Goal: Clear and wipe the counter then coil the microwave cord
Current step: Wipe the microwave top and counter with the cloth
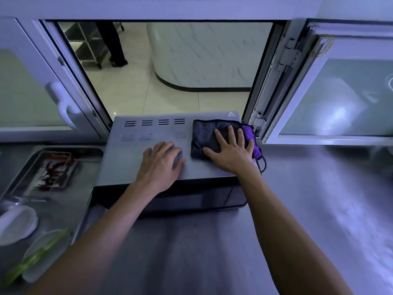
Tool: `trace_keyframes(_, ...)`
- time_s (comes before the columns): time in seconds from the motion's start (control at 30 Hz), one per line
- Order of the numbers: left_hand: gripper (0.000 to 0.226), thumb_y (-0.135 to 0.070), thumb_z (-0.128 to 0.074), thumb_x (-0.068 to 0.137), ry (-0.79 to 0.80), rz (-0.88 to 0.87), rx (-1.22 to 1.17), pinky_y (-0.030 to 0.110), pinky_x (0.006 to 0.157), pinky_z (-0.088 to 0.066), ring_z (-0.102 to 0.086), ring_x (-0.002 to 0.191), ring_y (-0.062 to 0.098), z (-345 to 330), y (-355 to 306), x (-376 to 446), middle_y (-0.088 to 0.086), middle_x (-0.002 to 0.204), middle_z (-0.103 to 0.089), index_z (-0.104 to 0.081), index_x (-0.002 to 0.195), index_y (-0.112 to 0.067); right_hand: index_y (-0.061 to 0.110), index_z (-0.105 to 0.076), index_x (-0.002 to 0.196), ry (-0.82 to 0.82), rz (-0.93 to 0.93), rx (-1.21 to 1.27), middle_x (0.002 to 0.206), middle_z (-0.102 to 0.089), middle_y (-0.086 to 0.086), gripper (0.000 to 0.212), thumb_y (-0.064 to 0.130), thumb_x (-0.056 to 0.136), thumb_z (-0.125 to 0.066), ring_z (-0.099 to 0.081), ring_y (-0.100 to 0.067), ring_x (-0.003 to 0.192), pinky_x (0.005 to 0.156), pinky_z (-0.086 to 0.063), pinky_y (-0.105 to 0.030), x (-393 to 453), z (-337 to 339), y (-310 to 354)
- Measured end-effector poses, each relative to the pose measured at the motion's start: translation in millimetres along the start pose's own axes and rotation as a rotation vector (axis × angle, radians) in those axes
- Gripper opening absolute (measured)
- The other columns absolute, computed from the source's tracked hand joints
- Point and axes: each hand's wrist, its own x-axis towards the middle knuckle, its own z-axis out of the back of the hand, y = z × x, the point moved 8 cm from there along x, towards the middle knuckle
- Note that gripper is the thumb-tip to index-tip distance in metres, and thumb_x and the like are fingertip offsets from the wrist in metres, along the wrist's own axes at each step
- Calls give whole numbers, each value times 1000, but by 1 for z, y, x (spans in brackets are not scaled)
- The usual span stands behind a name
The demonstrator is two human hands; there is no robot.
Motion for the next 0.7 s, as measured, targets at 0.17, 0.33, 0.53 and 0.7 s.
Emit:
trace_keyframes(0.17,35,-41,-50,96,-17,-13,-40,46,101,-41,-48,129,24,-4,9,32,0,134,-57,-64,121,-19,48,1,155,-2,-7,-12,168,11,1,92,90,74,-15,15,-29,153,116,8,-64,37,3,14)
trace_keyframes(0.33,31,-37,-56,96,-30,-54,-96,42,101,-40,-51,127,23,-5,22,49,0,133,-61,-68,120,-21,48,-1,155,-5,10,-6,168,10,1,90,89,78,-19,15,-30,153,116,9,-65,74,10,32)
trace_keyframes(0.53,26,-31,-58,96,-62,-19,-136,44,99,-45,-54,123,25,5,52,35,4,128,-63,-70,113,-15,46,-1,156,-5,54,-9,168,11,0,86,86,82,-20,16,-32,153,116,11,-66,89,7,60)
trace_keyframes(0.7,24,-29,-58,96,-75,-6,-102,45,92,-49,-59,114,28,22,84,6,6,119,-66,-72,105,-11,45,3,157,39,72,-22,167,16,-2,87,86,83,-20,19,-34,152,115,12,-67,77,-3,95)
